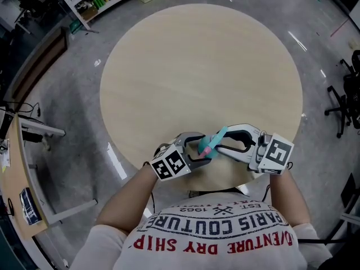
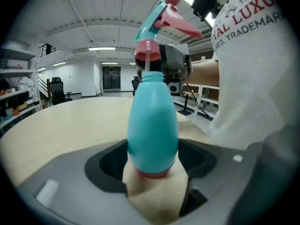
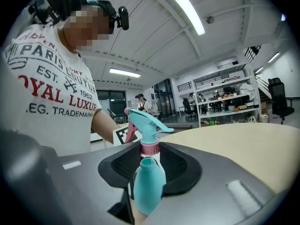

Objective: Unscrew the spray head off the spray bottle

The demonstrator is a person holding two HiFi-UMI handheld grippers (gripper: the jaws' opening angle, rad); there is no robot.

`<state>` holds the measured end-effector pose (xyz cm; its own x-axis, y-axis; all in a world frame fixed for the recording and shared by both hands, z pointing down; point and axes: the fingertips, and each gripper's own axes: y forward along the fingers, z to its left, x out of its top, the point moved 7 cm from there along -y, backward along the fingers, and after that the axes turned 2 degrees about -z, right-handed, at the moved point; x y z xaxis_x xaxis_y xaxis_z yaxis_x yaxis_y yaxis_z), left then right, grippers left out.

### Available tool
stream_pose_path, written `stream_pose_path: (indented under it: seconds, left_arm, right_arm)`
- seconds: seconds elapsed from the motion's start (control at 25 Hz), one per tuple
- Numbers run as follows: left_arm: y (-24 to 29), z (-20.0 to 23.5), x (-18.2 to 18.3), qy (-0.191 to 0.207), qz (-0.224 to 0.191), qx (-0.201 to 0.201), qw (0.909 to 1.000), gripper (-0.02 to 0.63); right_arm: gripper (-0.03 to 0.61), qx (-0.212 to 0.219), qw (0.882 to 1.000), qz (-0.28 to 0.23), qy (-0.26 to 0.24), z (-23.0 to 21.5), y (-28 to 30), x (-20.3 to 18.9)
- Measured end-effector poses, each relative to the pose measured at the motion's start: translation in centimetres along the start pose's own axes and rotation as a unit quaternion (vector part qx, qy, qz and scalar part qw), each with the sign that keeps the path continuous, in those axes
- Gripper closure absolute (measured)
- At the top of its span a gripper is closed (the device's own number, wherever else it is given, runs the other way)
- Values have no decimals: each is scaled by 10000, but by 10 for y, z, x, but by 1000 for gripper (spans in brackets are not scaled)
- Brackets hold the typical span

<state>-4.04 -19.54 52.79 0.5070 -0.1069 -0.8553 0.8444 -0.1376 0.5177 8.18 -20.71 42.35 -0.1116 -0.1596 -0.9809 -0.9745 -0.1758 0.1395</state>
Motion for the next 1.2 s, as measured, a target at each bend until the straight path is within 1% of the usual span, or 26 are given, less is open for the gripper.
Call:
stream_pose_path:
  seconds: [0.2,0.4,0.48,0.56,0.6,0.68,0.76,0.84,0.88,0.96,1.08,1.2]
  left_arm:
    - [-1,-3,-3,-55,85,341,9994,281]
    - [-6,5,-7,-243,106,726,9970,281]
    - [-13,9,-10,-303,100,816,9962,279]
    - [-20,10,-12,-342,78,872,9956,279]
    - [-22,9,-13,-353,56,888,9954,279]
    - [-23,4,-14,-360,12,907,9952,279]
    - [-18,-3,-13,-360,-6,913,9952,279]
    - [-13,-9,-11,-358,-29,896,9953,279]
    - [-13,-8,-12,-365,-64,878,9954,279]
    - [-21,1,-15,-420,-163,826,9956,279]
    - [-29,9,-17,-471,-250,736,9959,279]
    - [-27,9,-15,-495,-278,685,9960,279]
  right_arm:
    - [448,-119,9985,-528,43,7,-12,42]
    - [448,-419,9923,-1166,-12,12,-46,95]
    - [448,-548,9902,-1281,18,10,-58,113]
    - [448,-728,9889,-1280,204,2,-67,120]
    - [448,-864,9887,-1152,410,-4,-70,116]
    - [448,-1182,9858,-573,1042,-23,-70,86]
    - [448,-1486,9732,87,1752,-43,-66,38]
    - [448,-1729,9581,523,2222,-61,-61,-8]
    - [448,-1836,9529,690,2314,-70,-54,-26]
    - [448,-2062,9453,993,2323,-86,-31,-52]
    - [448,-2317,9340,1360,2353,-101,-3,-75]
    - [449,-2496,9218,1822,2341,-108,7,-95]
